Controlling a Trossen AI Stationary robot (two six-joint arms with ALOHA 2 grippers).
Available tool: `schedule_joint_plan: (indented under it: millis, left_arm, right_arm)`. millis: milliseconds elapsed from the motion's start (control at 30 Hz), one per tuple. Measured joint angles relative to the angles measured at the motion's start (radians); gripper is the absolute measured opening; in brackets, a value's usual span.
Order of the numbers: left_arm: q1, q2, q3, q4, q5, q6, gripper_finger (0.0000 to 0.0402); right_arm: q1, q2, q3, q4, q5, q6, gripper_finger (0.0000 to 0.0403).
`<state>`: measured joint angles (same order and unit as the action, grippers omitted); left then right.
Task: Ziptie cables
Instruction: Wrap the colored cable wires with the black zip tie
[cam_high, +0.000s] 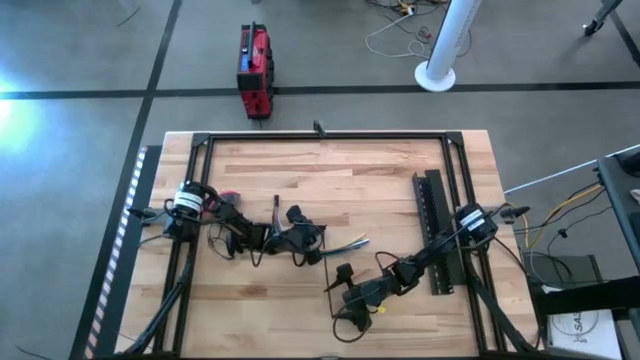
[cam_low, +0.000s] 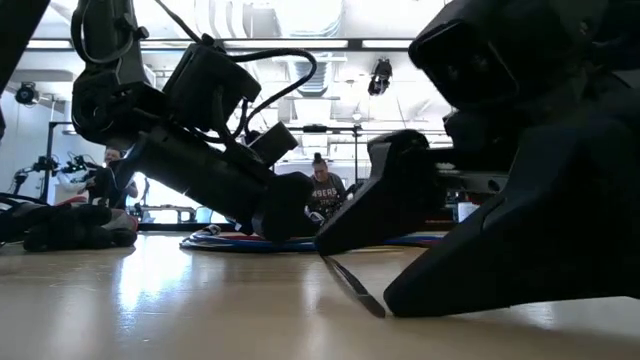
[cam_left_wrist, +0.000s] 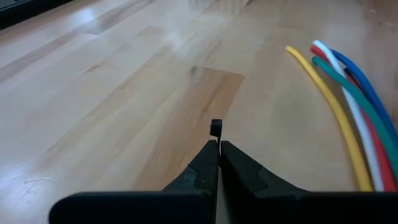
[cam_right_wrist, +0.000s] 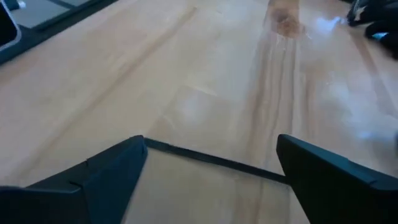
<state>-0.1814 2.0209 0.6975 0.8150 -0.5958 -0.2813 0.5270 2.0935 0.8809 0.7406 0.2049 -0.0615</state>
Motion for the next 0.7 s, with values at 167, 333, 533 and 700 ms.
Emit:
schedule_joint_plan:
  millis: [167, 333, 533, 700]
  left_arm:
    - [0.002, 0.0, 0.0, -0.004, -0.032, -0.03, 0.0]
    - [0.002, 0.0, 0.0, -0.004, -0.032, -0.031, 0.0]
    - [0.002, 0.0, 0.0, -0.02, -0.026, -0.032, 0.0]
    - [0.002, 0.0, 0.0, -0.021, -0.02, -0.033, 0.0]
  right_arm:
    - [0.001, 0.035, 0.013, 0.014, -0.004, 0.074, 0.0358]
    - [0.002, 0.043, 0.017, 0.004, 0.037, 0.048, 0.0357]
    - [0.004, 0.009, 0.018, -0.068, 0.123, -0.099, 0.0357]
    - [-0.013, 0.001, 0.015, -0.085, 0.135, -0.156, 0.0357]
